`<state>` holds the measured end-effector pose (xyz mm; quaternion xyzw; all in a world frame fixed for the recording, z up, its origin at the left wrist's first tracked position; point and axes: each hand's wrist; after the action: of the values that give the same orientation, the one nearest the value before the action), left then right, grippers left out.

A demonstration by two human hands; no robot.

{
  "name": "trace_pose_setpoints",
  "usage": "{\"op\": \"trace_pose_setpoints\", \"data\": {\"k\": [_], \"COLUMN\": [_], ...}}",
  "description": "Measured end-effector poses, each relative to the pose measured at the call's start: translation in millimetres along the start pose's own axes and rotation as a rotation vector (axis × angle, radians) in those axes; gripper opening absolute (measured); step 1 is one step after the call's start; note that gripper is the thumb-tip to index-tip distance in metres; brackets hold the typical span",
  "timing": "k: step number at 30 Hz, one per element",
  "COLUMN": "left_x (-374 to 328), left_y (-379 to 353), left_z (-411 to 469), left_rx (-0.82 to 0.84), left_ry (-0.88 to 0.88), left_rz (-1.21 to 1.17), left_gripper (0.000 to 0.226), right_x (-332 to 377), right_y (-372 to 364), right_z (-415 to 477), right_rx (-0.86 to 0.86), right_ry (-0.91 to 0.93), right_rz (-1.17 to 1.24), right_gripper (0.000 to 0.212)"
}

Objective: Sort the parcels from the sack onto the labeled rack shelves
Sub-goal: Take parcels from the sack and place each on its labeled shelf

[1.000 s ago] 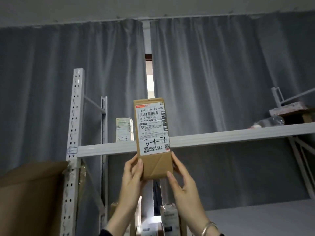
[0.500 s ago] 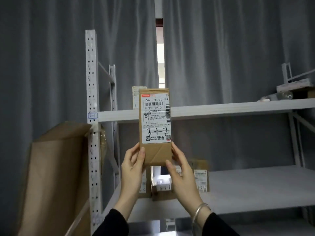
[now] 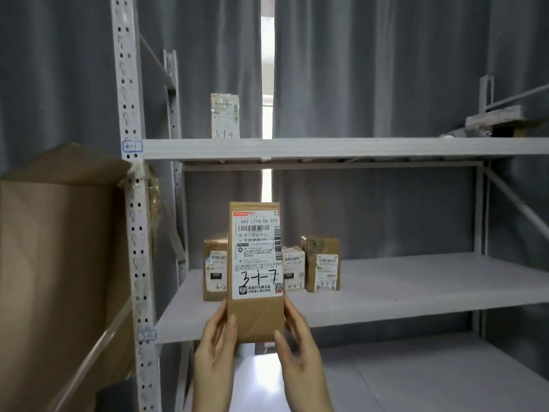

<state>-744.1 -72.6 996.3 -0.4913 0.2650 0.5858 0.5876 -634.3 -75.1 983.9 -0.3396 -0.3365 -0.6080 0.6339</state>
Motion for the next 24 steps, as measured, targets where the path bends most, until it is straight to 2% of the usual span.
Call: {"op": "trace_pose_setpoints", "data": {"k": [3, 5, 6, 11, 19, 24], "left_x": [-33, -69, -87, -161, -183, -199], "left_y": [-30, -52, -61, -109, -153, -163], "left_z": [35, 62, 74, 132, 202, 247], "left_rx": [-0.017, 0.002, 0.027, 0.106, 0.091, 0.095], "left_ry": [-0.064, -0.185, -0.259, -0.539, -0.652, -0.729], "left_rz": [-0.059, -0.083, -0.089, -0.006, 0.072, 0.176], "left_gripper": [0.032, 0.028, 0.026, 0.047, 0.045, 0.040], "right_x": [38, 70, 87, 158, 186, 194], "right_y": [11, 21, 27, 48, 72, 72], "right_z": [45, 86, 105, 181, 263, 310], "right_rx": [-0.028, -0.011, 0.004, 0.022, 0.073, 0.082], "right_ry": [0.090, 0.191, 0.256, 0.469, 0.553, 0.594], "right_rz": [-0.072, -0.048, -0.043, -0.072, -0.104, -0.216], "right_gripper": [0.059, 0.046, 0.046, 0.046, 0.044, 0.042]}}
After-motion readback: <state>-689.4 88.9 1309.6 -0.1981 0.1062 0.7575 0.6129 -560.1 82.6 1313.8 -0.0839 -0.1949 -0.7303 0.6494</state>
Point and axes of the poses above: each hand's wrist, its own z-axis towards the middle knuckle, its own y-axis out of the back of the hand, x = y × z, and after that the axes turned 5 degrees about x, right-handed
